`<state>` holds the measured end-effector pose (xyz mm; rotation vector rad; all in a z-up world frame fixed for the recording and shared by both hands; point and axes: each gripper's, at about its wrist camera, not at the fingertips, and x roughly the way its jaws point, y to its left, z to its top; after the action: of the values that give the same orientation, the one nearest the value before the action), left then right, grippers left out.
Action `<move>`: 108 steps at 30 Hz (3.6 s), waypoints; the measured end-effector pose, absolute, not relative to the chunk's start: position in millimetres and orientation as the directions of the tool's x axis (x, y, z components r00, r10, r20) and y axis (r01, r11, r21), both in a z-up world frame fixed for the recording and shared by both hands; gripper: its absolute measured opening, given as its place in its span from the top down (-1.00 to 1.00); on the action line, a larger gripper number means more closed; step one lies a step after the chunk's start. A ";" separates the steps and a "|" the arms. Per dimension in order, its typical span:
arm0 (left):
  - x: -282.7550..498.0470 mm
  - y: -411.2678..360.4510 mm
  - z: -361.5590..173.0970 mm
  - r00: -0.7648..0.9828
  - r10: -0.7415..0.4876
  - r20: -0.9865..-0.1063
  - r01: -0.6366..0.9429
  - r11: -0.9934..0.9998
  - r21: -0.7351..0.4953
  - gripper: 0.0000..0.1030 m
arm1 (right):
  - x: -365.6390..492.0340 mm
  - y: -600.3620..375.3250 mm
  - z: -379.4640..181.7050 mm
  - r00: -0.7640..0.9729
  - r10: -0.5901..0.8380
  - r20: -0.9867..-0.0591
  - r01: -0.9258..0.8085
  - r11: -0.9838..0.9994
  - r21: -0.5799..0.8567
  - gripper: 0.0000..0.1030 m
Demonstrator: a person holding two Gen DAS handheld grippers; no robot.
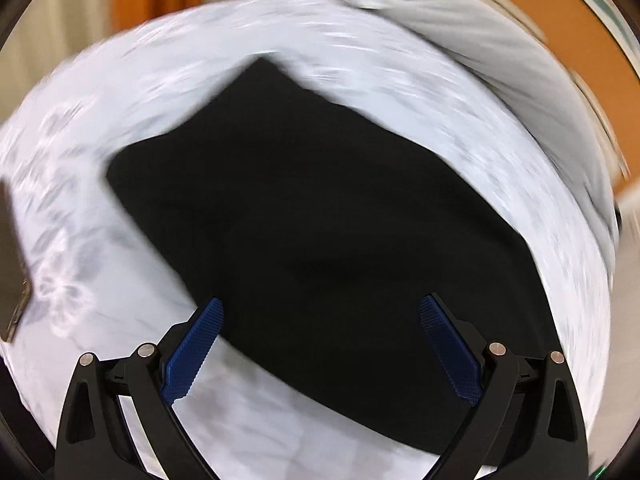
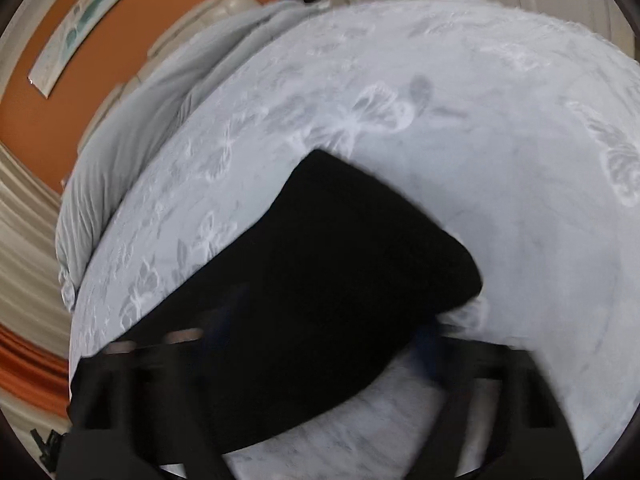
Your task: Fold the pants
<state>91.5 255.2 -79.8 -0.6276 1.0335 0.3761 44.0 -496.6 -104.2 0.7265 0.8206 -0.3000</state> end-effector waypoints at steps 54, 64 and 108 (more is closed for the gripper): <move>76.2 185.0 -36.8 0.559 0.331 -0.760 -0.289 0.937 0.195 -0.89 | 119.2 -4.1 -51.4 0.563 0.473 -0.678 -0.377 0.877 0.299 0.69; 72.6 211.8 -33.7 0.545 0.290 -0.787 -0.323 0.939 0.123 -0.89 | 127.9 5.5 -55.6 0.531 0.376 -0.760 -0.409 0.898 0.158 0.18; 91.0 238.3 -55.1 0.492 0.046 -0.869 -0.480 0.847 -0.227 -0.89 | 91.2 -217.3 -71.0 0.536 0.467 -0.703 -0.024 0.841 0.540 0.58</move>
<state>91.0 238.3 -55.1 -0.4802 1.0139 0.3344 91.2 -217.3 -71.0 0.5094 0.9698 0.3076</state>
